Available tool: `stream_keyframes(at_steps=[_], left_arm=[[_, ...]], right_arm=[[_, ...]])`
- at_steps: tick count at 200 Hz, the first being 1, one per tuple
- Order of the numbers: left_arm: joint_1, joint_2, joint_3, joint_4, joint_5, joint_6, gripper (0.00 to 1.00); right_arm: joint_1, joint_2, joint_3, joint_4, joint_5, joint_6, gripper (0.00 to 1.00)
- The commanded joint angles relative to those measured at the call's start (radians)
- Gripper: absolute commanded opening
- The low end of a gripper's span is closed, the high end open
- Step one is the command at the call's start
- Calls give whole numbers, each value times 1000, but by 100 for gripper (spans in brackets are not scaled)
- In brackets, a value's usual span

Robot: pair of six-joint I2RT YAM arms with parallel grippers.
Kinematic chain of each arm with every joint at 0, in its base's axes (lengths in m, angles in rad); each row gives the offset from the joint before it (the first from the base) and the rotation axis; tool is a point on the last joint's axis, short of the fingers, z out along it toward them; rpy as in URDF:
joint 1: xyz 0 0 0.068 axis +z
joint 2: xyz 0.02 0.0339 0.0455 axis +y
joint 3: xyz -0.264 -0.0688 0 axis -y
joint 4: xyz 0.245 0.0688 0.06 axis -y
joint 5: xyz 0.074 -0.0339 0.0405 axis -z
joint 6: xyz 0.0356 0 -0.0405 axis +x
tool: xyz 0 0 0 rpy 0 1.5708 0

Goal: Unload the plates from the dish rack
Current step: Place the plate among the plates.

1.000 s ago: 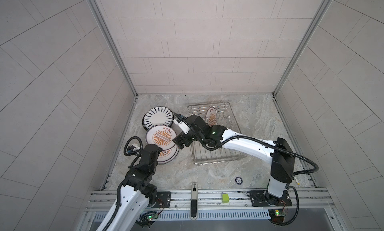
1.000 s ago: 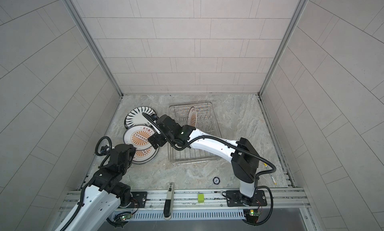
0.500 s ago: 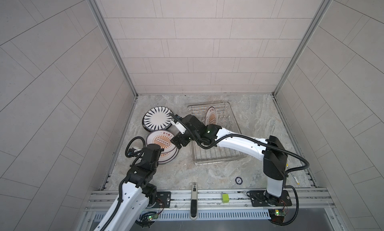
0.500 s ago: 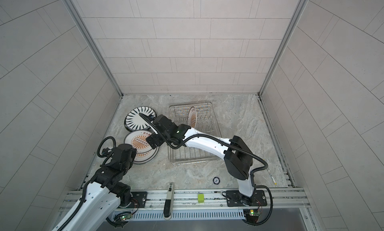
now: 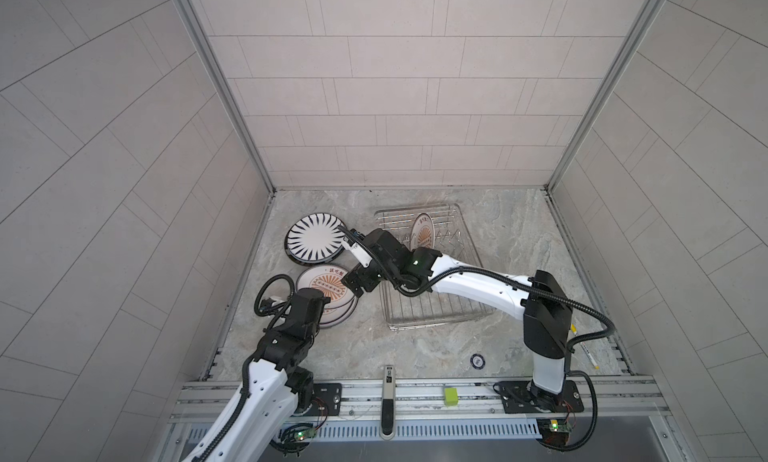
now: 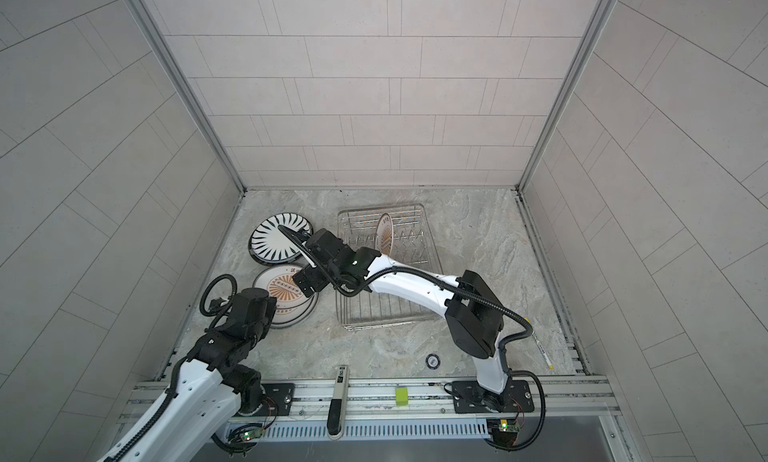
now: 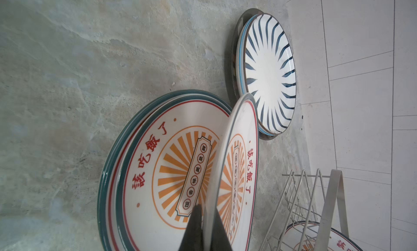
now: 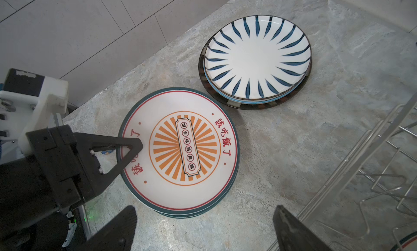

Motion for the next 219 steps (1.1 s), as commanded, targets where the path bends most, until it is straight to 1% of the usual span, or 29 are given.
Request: stream_keyframes(at_steps=[1,41,55,64,88,147,175,219], left_arm=[[5,-1,-19,43,-9,-38,0],[5,1,-39,61,4,-45,0],[5,1,-42,73,14,-53,4],[5,-2,-74,72,19,-62,6],[6,-26,-96,60,24,-75,7],[5,-92,-152,42,7,-93,21],[6,-80,-172,66,7,-95,32],[5,-57,-173,66,-9,-94,41]], right_arm=[[-7,7,7,-15,10,-6,96],[-9,9,5,-16,6,-3,96],[-10,9,6,-19,8,-3,96],[-10,8,6,-20,11,-3,96],[-10,5,4,-20,11,-2,96],[-10,14,11,-22,7,1,96],[-10,19,17,-26,5,1,96],[-10,24,24,-34,6,0,96]])
